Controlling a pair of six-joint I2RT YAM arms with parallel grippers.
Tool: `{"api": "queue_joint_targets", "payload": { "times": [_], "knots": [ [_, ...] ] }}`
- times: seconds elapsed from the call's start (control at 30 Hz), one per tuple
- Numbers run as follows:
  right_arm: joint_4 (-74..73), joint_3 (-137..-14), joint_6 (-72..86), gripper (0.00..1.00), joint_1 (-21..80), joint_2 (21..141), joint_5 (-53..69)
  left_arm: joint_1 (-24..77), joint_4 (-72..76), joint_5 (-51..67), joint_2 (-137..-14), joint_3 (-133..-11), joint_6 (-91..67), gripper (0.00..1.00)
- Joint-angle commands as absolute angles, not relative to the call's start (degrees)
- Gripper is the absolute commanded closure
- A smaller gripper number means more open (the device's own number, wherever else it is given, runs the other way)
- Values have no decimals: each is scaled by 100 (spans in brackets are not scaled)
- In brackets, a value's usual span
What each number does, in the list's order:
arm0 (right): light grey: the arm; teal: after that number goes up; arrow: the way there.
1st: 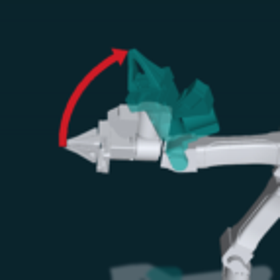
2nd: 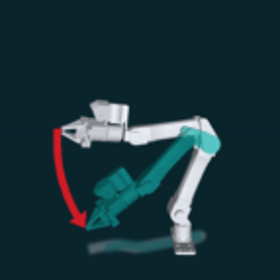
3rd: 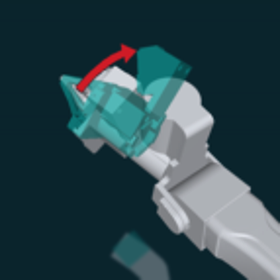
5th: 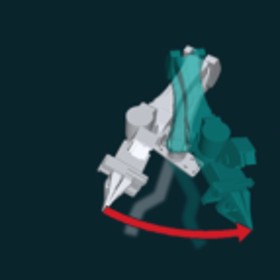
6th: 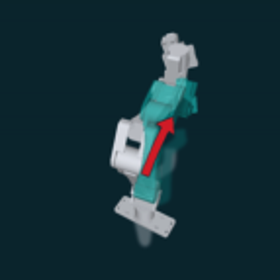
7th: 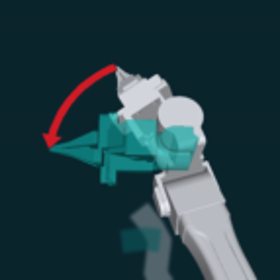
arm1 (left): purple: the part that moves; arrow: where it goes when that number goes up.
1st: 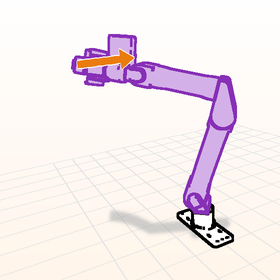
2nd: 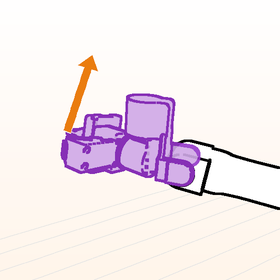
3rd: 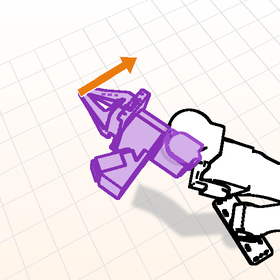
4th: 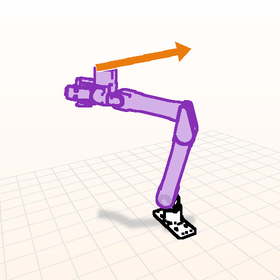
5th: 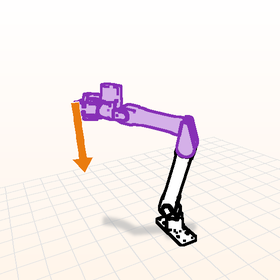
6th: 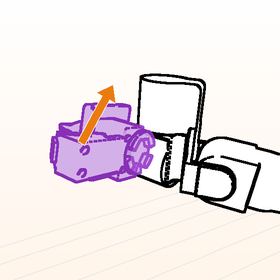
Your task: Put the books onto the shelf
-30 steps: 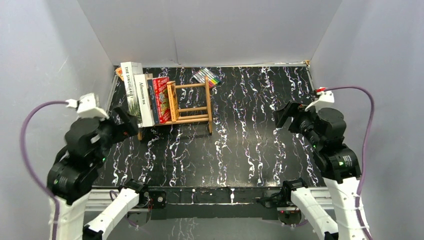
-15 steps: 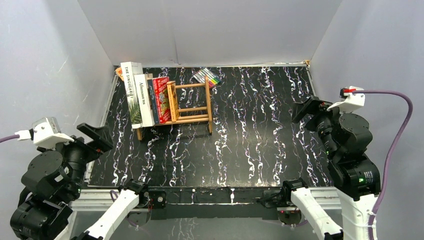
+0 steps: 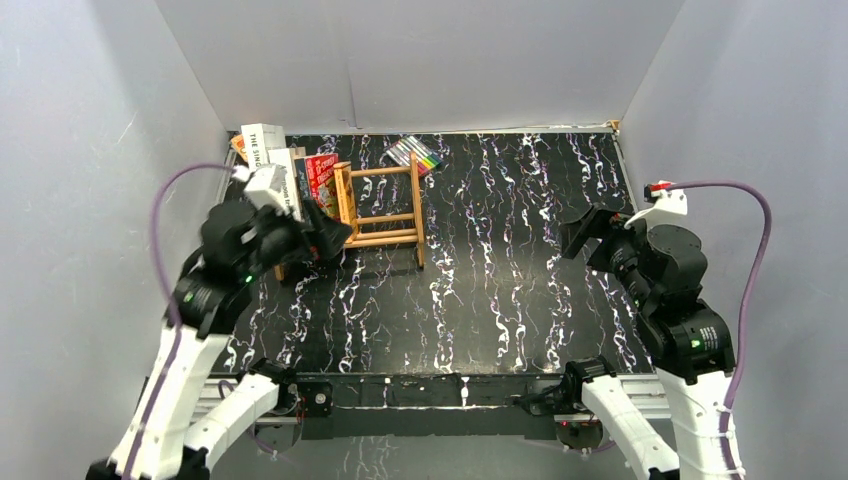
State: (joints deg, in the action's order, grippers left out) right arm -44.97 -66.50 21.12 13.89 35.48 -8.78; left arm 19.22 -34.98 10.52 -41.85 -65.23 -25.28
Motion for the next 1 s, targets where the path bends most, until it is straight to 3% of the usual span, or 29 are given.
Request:
{"api": "queue_joint_targets", "payload": {
  "times": [0.0, 0.3, 0.4, 0.73, 0.97],
  "knots": [
    [-4148, -6511, 2304, 1, 1386, 3341, -651, 1900, -1753, 1511, -4942, -6163, -2714, 9],
    [-4088, -6229, 2325, 1, 1387, 3174, -631, 2079, -349, 979, -6996, -6098, -3049, 11],
    [-4129, -6209, 2302, 1, 1384, 3181, -687, 2448, -220, 243, -7465, -6259, -2864, 12],
    [-4113, -6056, 2320, 1, 1382, 3173, -722, 3237, -1211, -2610, -9161, -7054, -2555, 11],
    [-4139, -6039, 2311, 1, 1385, 3182, -721, 3270, -1540, -3534, -9429, -7178, -2713, 10]
  ]
}}
